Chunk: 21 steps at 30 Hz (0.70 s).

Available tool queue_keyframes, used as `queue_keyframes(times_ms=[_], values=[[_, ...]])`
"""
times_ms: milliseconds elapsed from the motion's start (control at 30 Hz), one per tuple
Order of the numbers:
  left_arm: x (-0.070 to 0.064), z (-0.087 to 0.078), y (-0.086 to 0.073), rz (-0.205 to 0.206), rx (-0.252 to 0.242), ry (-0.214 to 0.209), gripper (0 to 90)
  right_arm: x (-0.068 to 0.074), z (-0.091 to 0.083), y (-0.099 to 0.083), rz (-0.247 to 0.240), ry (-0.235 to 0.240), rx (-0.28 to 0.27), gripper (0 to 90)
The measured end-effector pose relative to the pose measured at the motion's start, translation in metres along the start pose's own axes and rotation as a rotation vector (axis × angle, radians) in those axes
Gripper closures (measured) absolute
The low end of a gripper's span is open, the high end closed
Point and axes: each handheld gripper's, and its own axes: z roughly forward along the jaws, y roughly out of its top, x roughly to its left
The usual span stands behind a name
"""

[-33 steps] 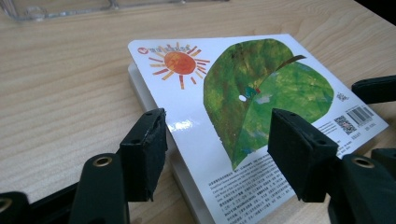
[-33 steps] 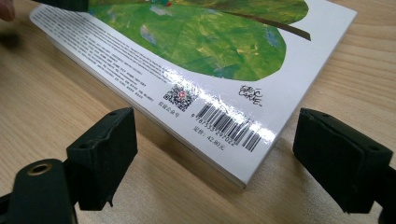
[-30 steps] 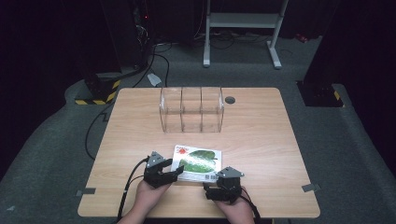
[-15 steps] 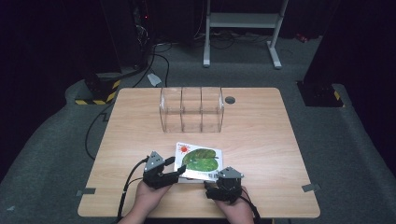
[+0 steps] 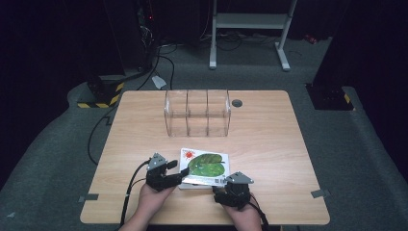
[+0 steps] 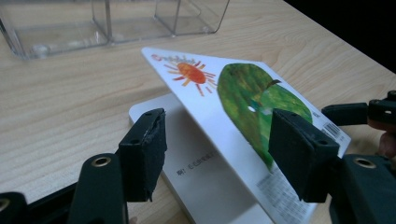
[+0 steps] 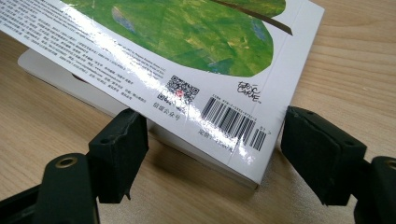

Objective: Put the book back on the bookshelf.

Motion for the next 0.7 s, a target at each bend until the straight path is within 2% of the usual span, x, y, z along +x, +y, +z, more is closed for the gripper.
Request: queue_keyframes(times_ms=[200,300,367,467,700], values=[[0.005,0.013,0.001,-0.040,0.056,-0.059,41.5,0.001,0.001,0.000,-0.006,-0.009,0.007,22.6],[0.002,0.017,0.000,-0.022,0.083,-0.086,43.7,0.001,0.001,0.000,-0.008,-0.009,0.012,22.2],[-0.001,0.018,-0.001,-0.007,0.086,-0.084,42.8,0.000,0.002,0.000,-0.005,-0.007,0.023,21.7],[-0.001,0.016,0.000,0.012,0.077,-0.084,47.5,0.001,0.002,0.001,-0.005,-0.007,0.034,21.4],[-0.002,0.015,-0.002,0.071,0.082,-0.063,55.2,-0.001,-0.002,-0.002,-0.043,0.008,0.039,21.6]])
